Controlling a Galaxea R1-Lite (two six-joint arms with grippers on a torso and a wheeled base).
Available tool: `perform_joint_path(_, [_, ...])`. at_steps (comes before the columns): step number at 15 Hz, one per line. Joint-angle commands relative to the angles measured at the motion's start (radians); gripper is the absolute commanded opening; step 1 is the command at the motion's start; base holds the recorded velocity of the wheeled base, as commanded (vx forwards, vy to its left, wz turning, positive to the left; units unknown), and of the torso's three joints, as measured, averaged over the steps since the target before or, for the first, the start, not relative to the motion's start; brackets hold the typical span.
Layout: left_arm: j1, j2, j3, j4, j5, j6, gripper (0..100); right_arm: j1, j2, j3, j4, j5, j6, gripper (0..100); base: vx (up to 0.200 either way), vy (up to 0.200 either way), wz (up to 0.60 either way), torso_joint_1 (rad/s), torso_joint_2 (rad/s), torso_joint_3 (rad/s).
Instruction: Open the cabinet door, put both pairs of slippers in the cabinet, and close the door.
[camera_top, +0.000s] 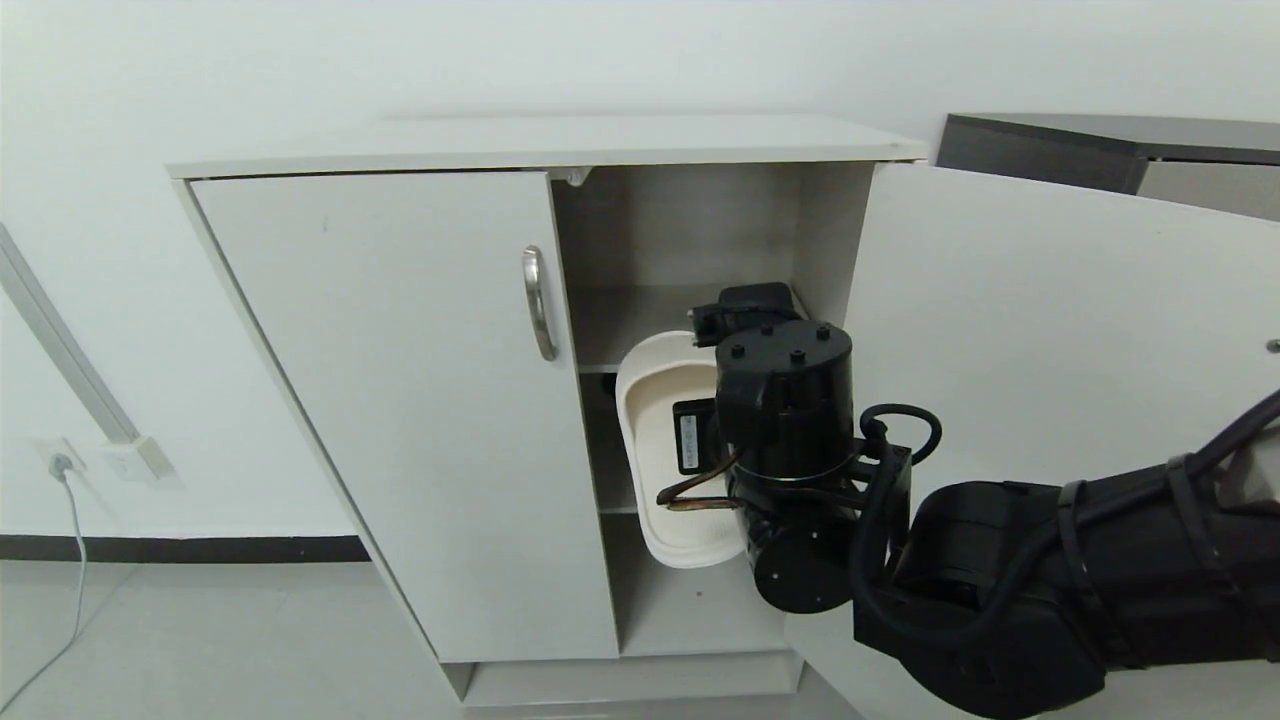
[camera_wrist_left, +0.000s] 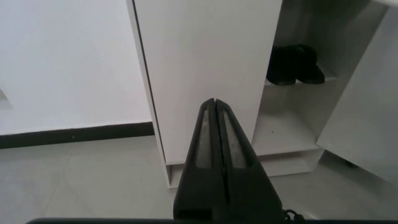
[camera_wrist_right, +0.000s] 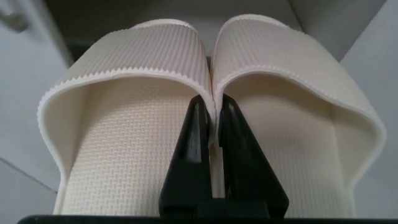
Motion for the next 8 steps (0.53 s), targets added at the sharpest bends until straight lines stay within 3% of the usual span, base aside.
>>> perform_joint_path(1, [0.000,0.000,0.000,0.000,0.000,0.000,0,0.001,0.000,0.000,0.000,0.001,0.000,0,0.200,0.000,0.00,0.007,0.01,-0.002])
perform_joint_path(8, [0.000,0.000,0.000,0.000,0.000,0.000,0,0.001,0.008,0.008,-0.002,0.006,0.002,0,0.200,0.000,0.00,0.001,0.00,0.003])
